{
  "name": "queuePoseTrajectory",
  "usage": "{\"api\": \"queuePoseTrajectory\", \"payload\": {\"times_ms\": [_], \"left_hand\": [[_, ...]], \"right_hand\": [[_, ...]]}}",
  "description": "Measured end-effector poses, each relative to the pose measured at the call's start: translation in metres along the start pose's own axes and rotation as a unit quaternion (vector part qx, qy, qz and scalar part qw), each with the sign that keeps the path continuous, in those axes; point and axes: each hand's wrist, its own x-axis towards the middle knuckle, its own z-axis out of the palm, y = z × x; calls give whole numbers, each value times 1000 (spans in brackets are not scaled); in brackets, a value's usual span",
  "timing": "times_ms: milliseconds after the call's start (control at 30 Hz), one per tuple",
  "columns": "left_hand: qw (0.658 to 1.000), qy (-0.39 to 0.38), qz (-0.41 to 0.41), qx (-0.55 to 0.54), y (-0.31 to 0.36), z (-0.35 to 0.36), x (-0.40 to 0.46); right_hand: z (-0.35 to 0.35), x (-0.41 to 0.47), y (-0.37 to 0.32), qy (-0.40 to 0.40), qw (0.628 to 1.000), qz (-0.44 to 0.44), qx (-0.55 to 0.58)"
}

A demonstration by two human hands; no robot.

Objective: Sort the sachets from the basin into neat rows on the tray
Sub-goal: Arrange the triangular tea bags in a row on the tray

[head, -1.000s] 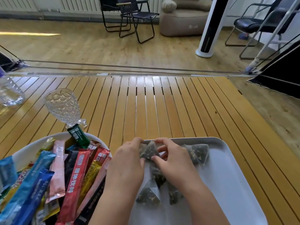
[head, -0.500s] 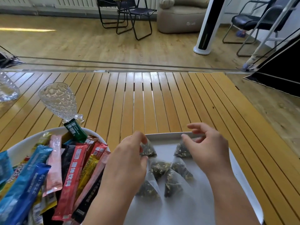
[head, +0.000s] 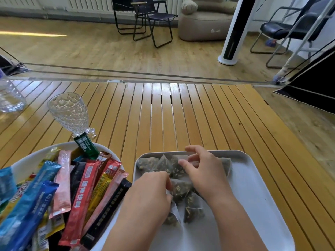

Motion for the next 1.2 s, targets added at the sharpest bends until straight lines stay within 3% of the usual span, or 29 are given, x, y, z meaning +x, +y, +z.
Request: {"api": "queuePoseTrajectory", "payload": {"times_ms": [233,500,567,667,733,767,900,1200], "left_hand": [[1000,4,2,0,-2,3,1],[1000,16,8,-3,-1,5,1],[1000,16,11,-3,-2,6,2],[1000,16,13,-7,-4,5,2],[1000,13,13,-8,-3,4,2],[1000,9,14,-7,-2,5,2],[1000,-15,11,-6,0,7,2],[1000,-13,15,-4,1,5,0]], "right_hand": [[-4,3,6,60,998,-22,-25],[4,2,3,7,996,-85,31],[-3,2,3,55,993,-89,60],[-22,-1,8,228,965,-127,35],[-35,-2,14,315,945,-89,-2],[-39,-3,18,319,947,-42,-10],[-40,-1,34,151,977,143,-43],[-21,1,23,-24,980,157,121]]}}
